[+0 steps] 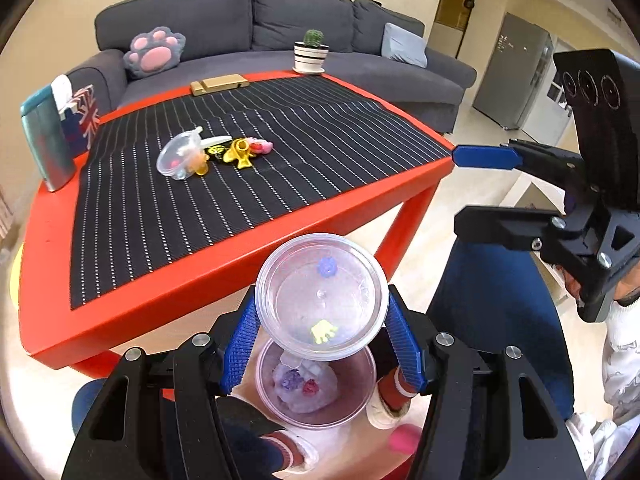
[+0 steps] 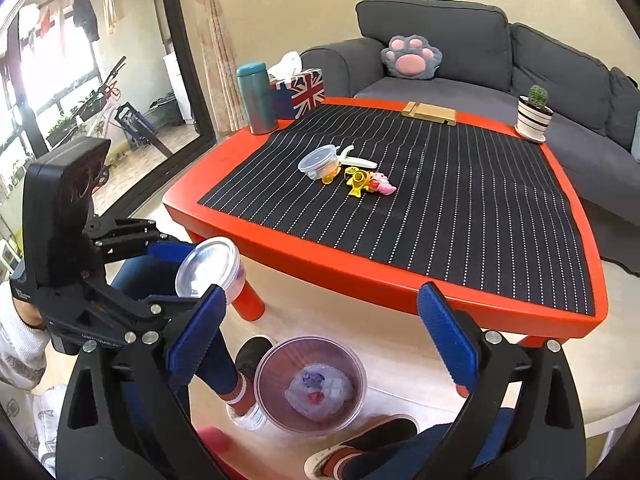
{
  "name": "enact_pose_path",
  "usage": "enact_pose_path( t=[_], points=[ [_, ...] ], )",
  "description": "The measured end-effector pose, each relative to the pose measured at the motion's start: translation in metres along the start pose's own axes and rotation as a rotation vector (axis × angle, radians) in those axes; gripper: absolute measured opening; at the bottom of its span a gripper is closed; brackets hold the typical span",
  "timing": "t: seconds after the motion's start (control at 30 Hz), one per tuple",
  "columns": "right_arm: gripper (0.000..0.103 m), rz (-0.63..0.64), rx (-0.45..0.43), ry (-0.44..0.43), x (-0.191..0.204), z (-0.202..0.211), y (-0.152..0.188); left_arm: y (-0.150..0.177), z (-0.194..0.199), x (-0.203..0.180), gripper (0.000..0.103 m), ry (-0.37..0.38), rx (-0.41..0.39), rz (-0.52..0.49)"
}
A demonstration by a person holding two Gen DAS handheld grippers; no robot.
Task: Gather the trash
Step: 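Lower the clear container into the trash bin and open the left gripper, then move the left gripper back over the table toward the remaining clear container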
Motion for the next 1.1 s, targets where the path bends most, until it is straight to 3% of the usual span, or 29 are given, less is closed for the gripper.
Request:
enact_pose_path(
  t=[0.33, 0.43, 1.1],
  points=[
    [0.095, -0.025, -0.012, 0.012, -0.011, 0.003, 0.001, 0.001, -0.005, -0.011, 0.061, 0.032, 0.017, -0.021],
    [0.095, -0.028, -0.014, 0.012, -0.012, 0.003, 0.001, 0.000, -0.004, -0.011, 0.091, 0.029, -0.002, -0.018],
    [0.096, -0.025, -0.003, 0.006, -0.010, -0.003, 0.003, -0.001, 0.003, 0.001, 0.095, -0.010, -0.024, 0.014]
  ],
)
Point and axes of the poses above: each gripper's, at about its wrist camera, not at the fingertips, and z roughly against the way its jaws point, x to its left, y to its underside, the point moved 1 cm from there along -z, roughly the way its jaws point, and after that the axes turned 7 degrees about y, right-handed, at the moved point
